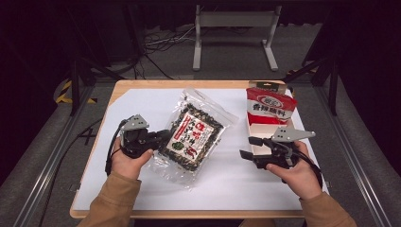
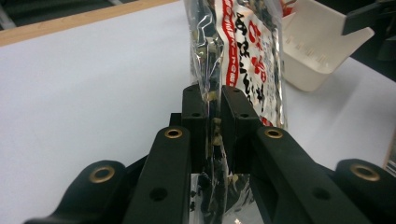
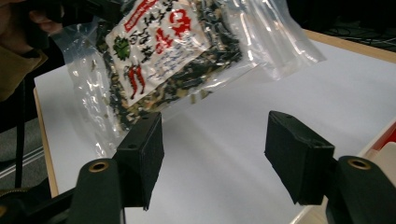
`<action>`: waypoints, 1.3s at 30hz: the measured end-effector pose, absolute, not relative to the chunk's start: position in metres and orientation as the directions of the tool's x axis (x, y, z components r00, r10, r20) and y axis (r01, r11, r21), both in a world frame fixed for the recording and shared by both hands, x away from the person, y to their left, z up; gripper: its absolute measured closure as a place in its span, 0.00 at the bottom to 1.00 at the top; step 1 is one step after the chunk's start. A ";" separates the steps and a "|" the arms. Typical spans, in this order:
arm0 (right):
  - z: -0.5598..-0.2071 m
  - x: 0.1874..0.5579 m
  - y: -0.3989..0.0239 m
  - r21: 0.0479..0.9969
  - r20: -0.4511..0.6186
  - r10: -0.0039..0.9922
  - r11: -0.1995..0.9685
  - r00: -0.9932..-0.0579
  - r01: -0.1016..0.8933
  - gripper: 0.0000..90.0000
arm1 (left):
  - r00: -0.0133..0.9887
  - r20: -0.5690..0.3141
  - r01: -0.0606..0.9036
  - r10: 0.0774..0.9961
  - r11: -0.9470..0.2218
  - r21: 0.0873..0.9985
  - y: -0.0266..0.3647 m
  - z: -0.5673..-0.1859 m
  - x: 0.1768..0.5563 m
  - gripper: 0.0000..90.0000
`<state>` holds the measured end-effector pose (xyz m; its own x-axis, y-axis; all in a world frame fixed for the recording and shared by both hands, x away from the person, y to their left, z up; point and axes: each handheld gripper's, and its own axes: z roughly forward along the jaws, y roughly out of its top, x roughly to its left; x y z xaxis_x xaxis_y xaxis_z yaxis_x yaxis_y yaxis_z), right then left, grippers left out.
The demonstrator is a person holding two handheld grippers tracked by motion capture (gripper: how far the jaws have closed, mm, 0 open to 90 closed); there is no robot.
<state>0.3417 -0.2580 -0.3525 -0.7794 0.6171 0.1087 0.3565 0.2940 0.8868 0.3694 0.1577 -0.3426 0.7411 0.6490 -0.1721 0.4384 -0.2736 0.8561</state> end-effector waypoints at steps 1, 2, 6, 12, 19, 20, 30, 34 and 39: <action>-0.353 0.343 -0.258 0.886 0.116 0.622 0.287 -0.774 0.363 0.42 | 0.745 -0.168 0.435 0.645 -0.278 0.856 0.158 -0.341 0.368 0.90; -0.353 0.344 -0.258 0.887 0.120 0.624 0.282 -0.772 0.367 0.41 | 0.747 -0.161 0.426 0.646 -0.279 0.860 0.158 -0.339 0.367 0.90; -0.355 0.348 -0.258 0.882 0.116 0.638 0.287 -0.761 0.375 0.40 | 0.759 -0.154 0.404 0.633 -0.273 0.873 0.157 -0.332 0.360 0.90; -0.355 0.353 -0.257 0.889 0.155 0.638 0.244 -0.755 0.388 0.38 | 0.786 -0.124 0.354 0.606 -0.276 0.894 0.155 -0.323 0.352 0.90; -0.355 0.363 -0.253 0.895 0.211 0.607 0.196 -0.766 0.402 0.37 | 0.817 -0.124 0.331 0.563 -0.282 0.901 0.146 -0.319 0.345 0.90; -0.355 0.364 -0.252 0.895 0.220 0.601 0.190 -0.769 0.404 0.37 | 0.823 -0.114 0.322 0.556 -0.292 0.900 0.144 -0.319 0.344 0.90; -0.354 0.365 -0.235 0.906 0.281 0.512 0.137 -0.812 0.400 0.42 | 0.842 -0.136 0.311 0.523 -0.265 0.913 0.138 -0.318 0.339 0.90; -0.351 0.364 -0.233 0.906 0.307 0.488 0.112 -0.817 0.408 0.45 | 0.850 -0.141 0.311 0.507 -0.266 0.913 0.136 -0.320 0.340 0.90; -0.349 0.362 -0.232 0.907 0.307 0.476 0.117 -0.825 0.405 0.55 | 0.848 -0.144 0.316 0.510 -0.270 0.909 0.134 -0.322 0.341 0.90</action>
